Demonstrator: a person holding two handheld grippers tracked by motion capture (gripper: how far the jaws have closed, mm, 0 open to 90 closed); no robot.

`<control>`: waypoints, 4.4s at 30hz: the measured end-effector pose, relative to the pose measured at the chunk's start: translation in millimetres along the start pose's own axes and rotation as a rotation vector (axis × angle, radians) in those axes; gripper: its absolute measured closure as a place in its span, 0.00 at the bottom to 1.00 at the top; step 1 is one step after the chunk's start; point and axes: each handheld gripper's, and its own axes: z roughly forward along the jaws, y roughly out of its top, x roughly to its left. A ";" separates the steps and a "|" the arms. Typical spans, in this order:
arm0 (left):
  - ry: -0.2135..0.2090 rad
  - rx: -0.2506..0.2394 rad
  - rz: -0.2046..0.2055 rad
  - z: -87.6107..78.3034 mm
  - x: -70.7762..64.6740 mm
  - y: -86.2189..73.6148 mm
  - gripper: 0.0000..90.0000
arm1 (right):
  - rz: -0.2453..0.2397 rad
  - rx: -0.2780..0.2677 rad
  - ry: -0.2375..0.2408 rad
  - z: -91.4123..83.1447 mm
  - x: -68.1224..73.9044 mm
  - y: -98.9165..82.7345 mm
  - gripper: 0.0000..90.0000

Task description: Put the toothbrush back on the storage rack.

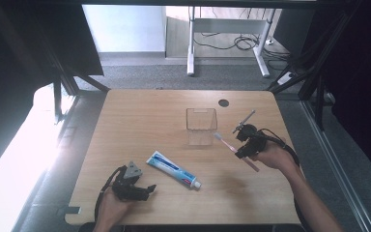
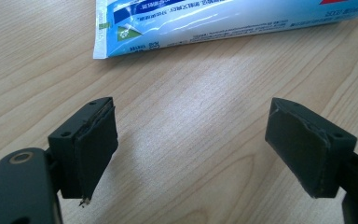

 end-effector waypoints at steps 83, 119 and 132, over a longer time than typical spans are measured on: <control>-0.026 -0.042 -0.008 -4.7 0.3 1.6 0.15 | 0.141 -0.549 -0.023 -7.4 -17.1 104.0 0.88; -0.027 -0.052 -0.006 -5.2 0.7 1.2 0.15 | 0.116 -0.506 -0.077 56.9 -19.0 124.5 0.88; -0.030 -0.039 -0.001 -3.8 -0.1 1.2 0.15 | 0.113 -0.435 -0.081 75.2 -20.9 122.5 0.88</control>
